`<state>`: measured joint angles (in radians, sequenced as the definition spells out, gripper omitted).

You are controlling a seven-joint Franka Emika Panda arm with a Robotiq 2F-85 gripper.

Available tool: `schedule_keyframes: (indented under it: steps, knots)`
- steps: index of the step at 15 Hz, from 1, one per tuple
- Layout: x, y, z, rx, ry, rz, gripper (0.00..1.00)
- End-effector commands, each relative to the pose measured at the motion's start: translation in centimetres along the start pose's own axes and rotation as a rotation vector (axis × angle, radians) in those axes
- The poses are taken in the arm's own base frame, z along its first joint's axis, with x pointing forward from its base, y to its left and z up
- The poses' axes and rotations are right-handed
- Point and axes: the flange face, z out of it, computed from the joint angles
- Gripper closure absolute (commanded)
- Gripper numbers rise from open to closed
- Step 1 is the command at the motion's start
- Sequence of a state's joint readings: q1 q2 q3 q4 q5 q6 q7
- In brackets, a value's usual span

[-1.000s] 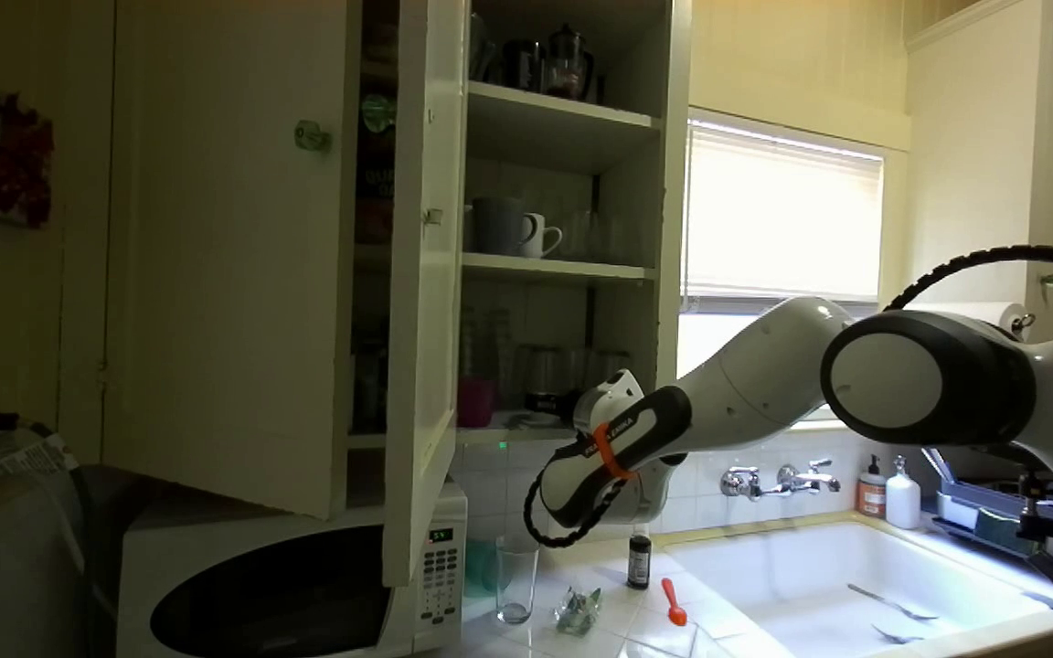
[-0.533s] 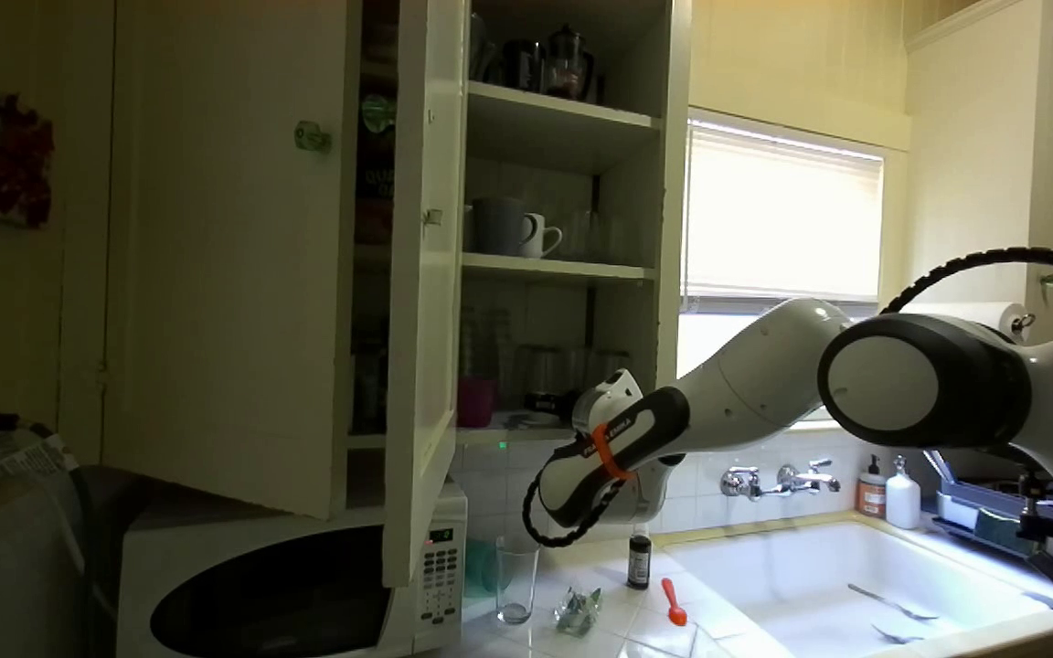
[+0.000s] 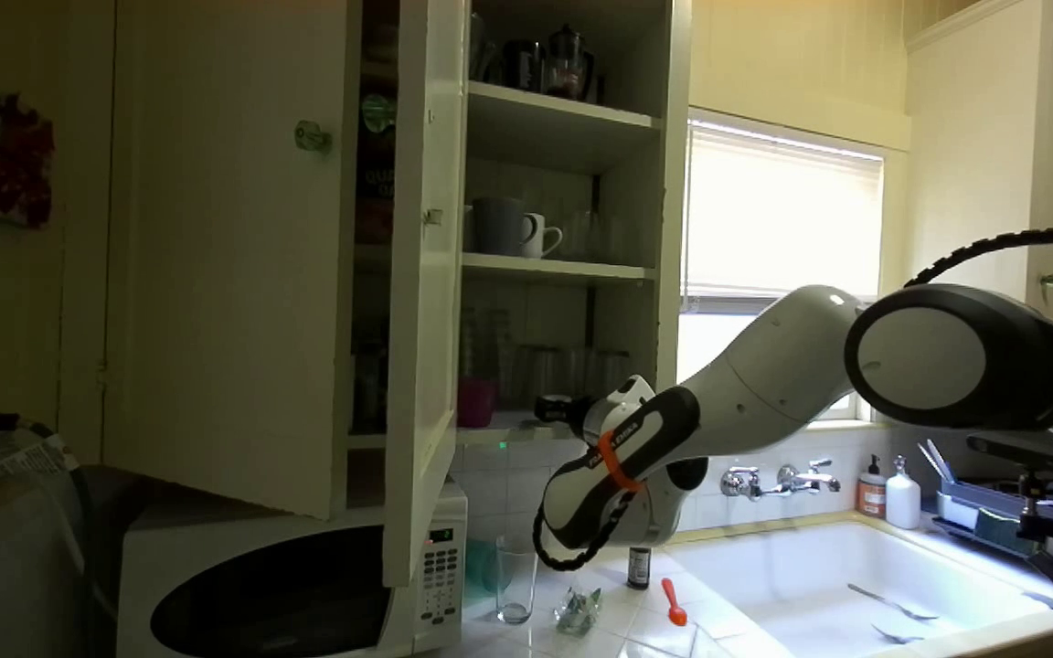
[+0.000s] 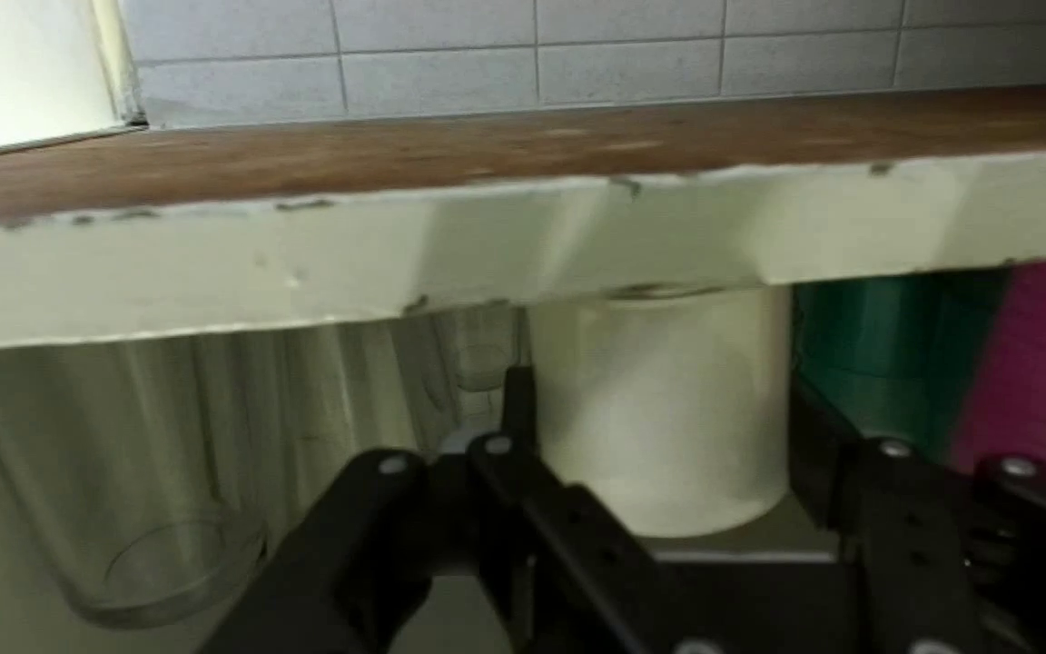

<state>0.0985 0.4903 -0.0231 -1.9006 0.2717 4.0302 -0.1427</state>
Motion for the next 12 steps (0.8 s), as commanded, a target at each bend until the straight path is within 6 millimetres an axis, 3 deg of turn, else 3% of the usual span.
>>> schedule_keyframes:
  steps: [1, 6, 8, 12]
  knots:
    - [0.9, 1.1, -6.2, -0.074, -0.018, -0.051, 0.61]
    - [4.0, 2.8, -14.3, -0.162, 0.042, -0.113, 0.61]
    - [4.7, 3.2, -17.1, -0.146, -0.024, -0.128, 0.61]
    - [3.3, 3.2, -22.2, -0.052, -0.206, -0.063, 0.61]
